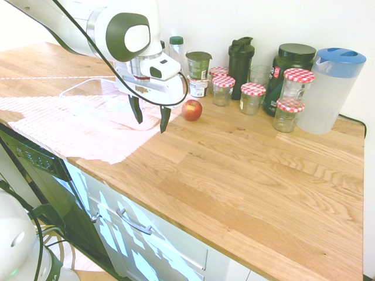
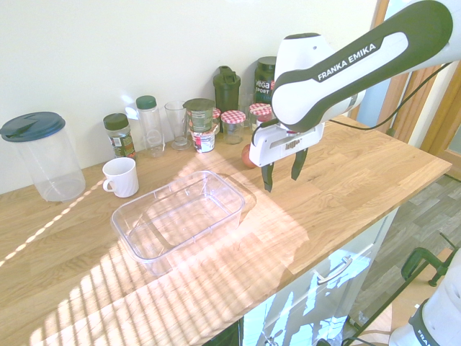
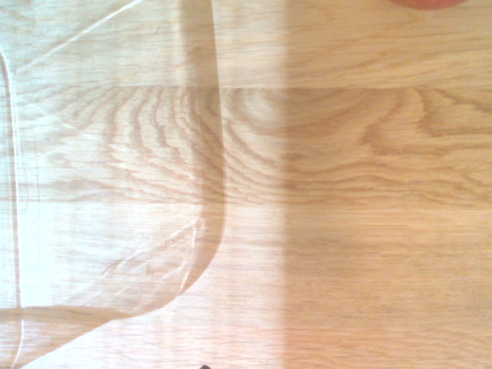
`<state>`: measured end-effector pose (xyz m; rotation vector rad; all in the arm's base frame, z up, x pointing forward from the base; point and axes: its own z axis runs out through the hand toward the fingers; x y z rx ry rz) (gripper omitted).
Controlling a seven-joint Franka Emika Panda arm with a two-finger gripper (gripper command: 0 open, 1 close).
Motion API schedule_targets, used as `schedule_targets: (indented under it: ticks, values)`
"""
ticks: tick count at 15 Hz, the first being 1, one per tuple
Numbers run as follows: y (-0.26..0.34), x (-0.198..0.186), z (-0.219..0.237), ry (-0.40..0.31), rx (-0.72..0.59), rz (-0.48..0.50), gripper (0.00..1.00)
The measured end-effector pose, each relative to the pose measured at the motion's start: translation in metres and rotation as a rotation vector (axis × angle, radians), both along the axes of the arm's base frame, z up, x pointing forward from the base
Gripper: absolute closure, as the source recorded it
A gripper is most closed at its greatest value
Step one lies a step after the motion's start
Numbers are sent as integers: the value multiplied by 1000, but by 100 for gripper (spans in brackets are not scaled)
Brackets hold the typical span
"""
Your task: Put the apple into the container
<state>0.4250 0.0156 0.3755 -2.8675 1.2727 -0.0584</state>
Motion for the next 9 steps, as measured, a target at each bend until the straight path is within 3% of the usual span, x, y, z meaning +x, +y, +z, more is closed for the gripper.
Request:
schedule_targets:
  ticks: [3,9]
  values:
    - [0,4,7,-7,-1,34,0]
    - [-21,29,80,-34,-33,70,0]
